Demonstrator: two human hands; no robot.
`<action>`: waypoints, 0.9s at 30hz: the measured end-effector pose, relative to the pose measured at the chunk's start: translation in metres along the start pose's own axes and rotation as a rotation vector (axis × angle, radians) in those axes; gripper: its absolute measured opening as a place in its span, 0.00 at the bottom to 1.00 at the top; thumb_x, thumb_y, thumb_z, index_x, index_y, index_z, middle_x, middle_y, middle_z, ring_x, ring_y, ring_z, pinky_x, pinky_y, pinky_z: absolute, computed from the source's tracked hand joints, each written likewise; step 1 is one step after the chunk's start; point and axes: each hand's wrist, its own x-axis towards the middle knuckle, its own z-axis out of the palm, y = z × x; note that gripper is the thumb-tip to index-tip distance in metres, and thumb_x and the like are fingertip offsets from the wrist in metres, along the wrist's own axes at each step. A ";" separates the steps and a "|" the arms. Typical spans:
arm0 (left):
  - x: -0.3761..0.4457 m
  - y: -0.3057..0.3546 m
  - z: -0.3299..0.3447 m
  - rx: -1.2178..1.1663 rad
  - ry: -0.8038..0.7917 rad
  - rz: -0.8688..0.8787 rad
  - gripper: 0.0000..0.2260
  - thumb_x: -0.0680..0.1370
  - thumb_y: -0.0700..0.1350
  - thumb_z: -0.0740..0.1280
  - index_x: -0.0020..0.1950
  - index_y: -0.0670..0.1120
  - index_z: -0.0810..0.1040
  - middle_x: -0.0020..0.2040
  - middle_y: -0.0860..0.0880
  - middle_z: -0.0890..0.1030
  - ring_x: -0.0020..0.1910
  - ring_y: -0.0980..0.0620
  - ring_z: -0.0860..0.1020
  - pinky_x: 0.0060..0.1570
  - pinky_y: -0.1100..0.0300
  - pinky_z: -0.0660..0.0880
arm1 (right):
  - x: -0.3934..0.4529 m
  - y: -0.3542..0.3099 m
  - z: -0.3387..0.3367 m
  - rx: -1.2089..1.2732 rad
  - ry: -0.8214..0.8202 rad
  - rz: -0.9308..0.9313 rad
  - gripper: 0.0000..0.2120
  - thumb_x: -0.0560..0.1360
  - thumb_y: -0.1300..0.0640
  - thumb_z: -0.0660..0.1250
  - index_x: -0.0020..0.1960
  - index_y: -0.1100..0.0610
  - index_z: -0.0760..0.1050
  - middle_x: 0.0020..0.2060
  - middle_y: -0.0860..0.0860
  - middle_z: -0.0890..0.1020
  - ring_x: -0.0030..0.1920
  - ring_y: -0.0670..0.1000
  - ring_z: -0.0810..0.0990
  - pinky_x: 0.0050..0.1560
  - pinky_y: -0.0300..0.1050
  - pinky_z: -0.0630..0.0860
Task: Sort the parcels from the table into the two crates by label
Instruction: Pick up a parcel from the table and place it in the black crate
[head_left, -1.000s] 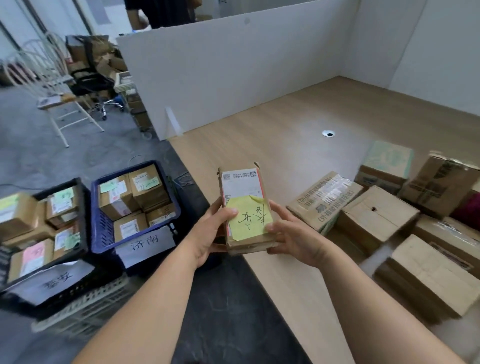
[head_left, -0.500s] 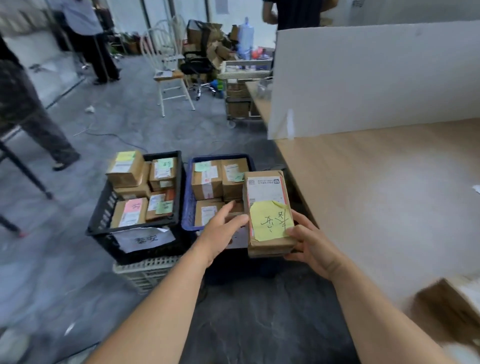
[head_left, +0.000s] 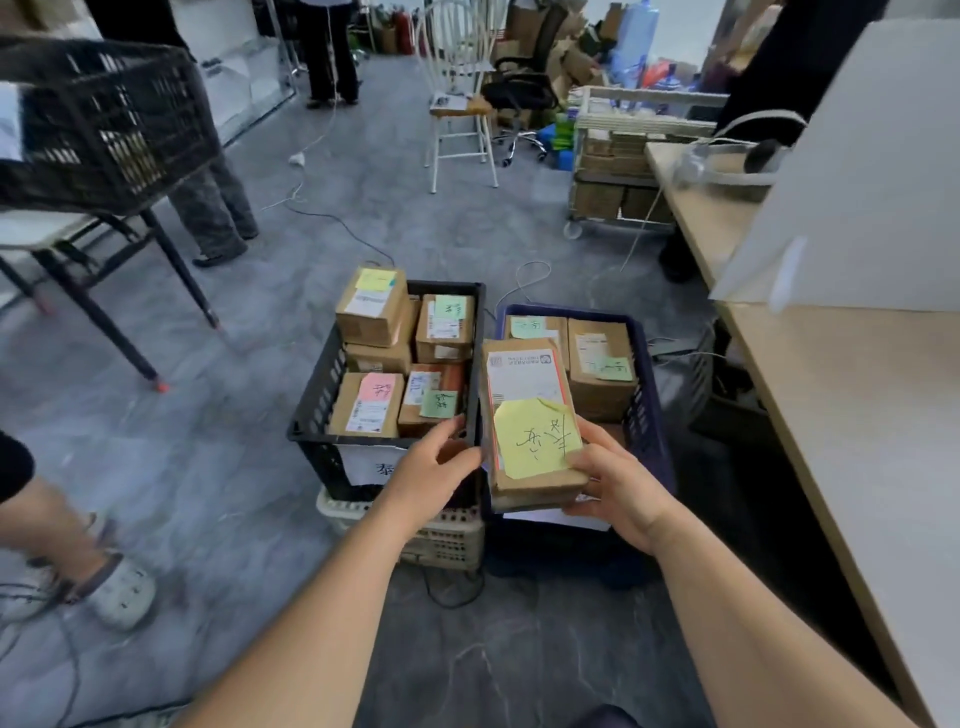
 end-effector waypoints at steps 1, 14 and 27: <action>0.006 -0.003 -0.005 0.000 0.006 -0.008 0.24 0.77 0.55 0.65 0.73 0.56 0.66 0.63 0.58 0.74 0.63 0.55 0.71 0.59 0.58 0.69 | 0.010 -0.001 0.003 -0.013 -0.009 0.010 0.28 0.65 0.51 0.66 0.65 0.38 0.71 0.58 0.54 0.82 0.52 0.55 0.79 0.53 0.52 0.75; 0.138 0.010 -0.054 0.063 -0.004 -0.137 0.31 0.69 0.63 0.65 0.72 0.59 0.66 0.66 0.56 0.75 0.64 0.54 0.73 0.67 0.50 0.69 | 0.170 -0.037 0.010 -0.042 -0.079 0.061 0.42 0.57 0.43 0.71 0.71 0.40 0.67 0.58 0.52 0.82 0.58 0.58 0.80 0.52 0.51 0.77; 0.220 -0.039 -0.113 0.008 0.069 -0.261 0.18 0.81 0.48 0.60 0.71 0.58 0.68 0.67 0.58 0.72 0.65 0.58 0.69 0.59 0.62 0.65 | 0.295 -0.020 0.060 -0.019 -0.160 0.235 0.41 0.59 0.47 0.71 0.72 0.40 0.67 0.57 0.53 0.82 0.55 0.57 0.80 0.60 0.58 0.76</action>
